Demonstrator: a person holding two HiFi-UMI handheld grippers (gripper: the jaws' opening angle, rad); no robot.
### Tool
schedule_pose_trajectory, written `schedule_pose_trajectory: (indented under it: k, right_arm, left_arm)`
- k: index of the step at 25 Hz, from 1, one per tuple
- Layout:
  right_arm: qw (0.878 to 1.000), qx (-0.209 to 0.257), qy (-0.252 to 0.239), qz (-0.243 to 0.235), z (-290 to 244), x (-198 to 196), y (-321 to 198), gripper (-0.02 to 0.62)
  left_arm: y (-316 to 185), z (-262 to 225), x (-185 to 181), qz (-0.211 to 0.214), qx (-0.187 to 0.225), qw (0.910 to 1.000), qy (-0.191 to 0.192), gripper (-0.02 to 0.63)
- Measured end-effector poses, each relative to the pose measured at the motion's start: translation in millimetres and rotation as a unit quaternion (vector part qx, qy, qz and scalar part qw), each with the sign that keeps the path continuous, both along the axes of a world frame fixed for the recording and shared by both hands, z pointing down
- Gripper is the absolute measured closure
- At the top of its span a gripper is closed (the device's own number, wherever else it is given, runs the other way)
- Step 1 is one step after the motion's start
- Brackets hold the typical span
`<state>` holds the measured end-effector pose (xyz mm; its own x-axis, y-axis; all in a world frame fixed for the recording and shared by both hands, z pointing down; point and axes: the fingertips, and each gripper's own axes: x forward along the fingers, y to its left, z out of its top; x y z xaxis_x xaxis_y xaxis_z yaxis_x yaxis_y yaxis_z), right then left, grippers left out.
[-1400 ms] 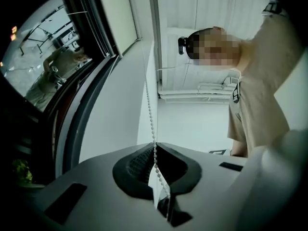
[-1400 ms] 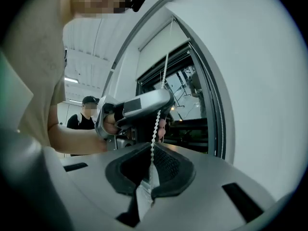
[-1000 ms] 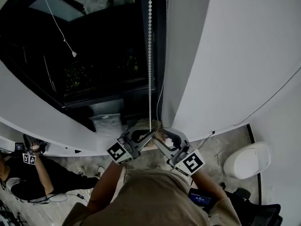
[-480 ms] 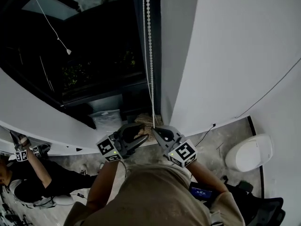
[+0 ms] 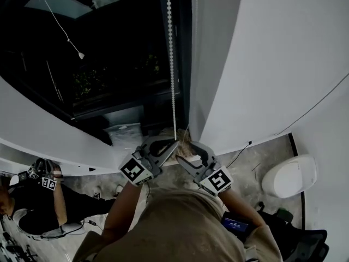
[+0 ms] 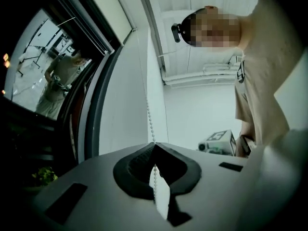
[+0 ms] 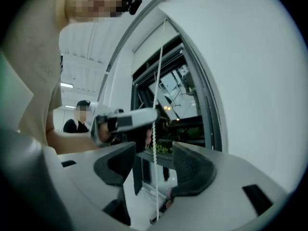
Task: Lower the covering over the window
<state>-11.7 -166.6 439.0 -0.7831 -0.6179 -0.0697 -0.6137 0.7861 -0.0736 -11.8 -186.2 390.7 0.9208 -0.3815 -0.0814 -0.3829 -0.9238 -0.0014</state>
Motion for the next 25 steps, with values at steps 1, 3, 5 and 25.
schedule_pose_trajectory:
  k: [1,3,5,25]
  right_arm:
    - [1.0,0.008,-0.022,0.01,-11,7,-1,0.376]
    - [0.998,0.027,-0.042,0.023,-31,14,-2,0.376]
    - [0.998,0.043,-0.024,0.028,-43,14,-2,0.395]
    - [0.998,0.042,-0.046,0.013,-33,5,18,0.455]
  left_arm:
    - [1,10,0,-0.003,-0.004,0.9999,-0.014,0.59]
    - [8,37,4,0.01,-0.02,0.9991,-0.036,0.591]
    - [22,63,13,0.034,-0.033,0.9978,-0.045,0.591]
    - [10,3,-5,-0.004,0.011,0.9997,0.022,0.586]
